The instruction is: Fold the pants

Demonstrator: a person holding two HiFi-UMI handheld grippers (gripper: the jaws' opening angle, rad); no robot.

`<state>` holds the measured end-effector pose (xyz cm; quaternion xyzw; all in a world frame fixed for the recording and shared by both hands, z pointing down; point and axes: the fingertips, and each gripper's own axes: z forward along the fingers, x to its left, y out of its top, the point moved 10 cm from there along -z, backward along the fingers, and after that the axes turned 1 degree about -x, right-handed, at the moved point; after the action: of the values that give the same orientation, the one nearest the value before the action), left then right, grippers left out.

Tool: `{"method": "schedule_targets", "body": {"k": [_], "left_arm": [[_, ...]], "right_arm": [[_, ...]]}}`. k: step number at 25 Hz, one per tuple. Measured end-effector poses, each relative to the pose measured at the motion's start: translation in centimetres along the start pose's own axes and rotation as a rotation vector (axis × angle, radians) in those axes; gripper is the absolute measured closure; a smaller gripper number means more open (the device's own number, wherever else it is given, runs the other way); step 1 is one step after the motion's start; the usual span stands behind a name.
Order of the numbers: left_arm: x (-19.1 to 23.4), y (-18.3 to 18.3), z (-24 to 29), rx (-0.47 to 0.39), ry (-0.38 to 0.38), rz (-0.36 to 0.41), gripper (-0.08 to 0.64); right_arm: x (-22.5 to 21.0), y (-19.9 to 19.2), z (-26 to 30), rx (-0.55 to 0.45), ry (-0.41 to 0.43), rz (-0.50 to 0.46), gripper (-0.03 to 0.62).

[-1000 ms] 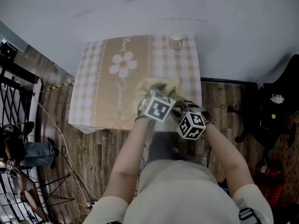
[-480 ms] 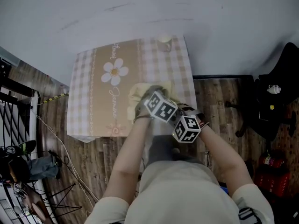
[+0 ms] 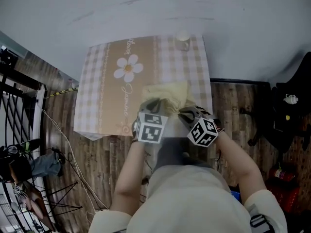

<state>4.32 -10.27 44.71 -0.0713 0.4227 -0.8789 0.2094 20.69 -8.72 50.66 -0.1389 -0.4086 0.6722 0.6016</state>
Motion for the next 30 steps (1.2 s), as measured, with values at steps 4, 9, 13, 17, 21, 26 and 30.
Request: {"method": "schedule_targets", "body": {"k": [4,9,13,17,21,26,30], "left_arm": [[0.5,-2.9,-1.7,0.021,0.032,-0.086,0.538],[-0.1,-6.8,-2.5,0.083,0.046,-0.193,0.538],[-0.5,-9.4,-2.2,0.147,0.051,-0.257,0.538],[-0.8,-10.8,-1.9,0.177,0.056,-0.295,0.538],[-1.3,-10.7,-2.2,0.16,0.05,-0.301,0.538],[-1.8,-10.2,-3.6,0.108,0.066,-0.308,0.538],[-2.8,-10.3,-5.3,0.048,0.082,-0.342,0.539]], "right_arm": [[-0.1,-0.2,0.2,-0.012,-0.003,0.046,0.56],[0.4,-0.3,0.5,-0.001,-0.002,0.066,0.56],[0.7,-0.9,0.7,0.018,-0.013,0.103,0.56],[0.9,-1.3,0.9,0.038,-0.013,0.143,0.554],[1.4,-1.5,0.9,0.055,-0.014,0.151,0.526],[1.7,-1.7,-0.3,0.027,-0.051,0.26,0.514],[2.1,-1.5,-2.6,-0.054,-0.101,0.404,0.514]]}}
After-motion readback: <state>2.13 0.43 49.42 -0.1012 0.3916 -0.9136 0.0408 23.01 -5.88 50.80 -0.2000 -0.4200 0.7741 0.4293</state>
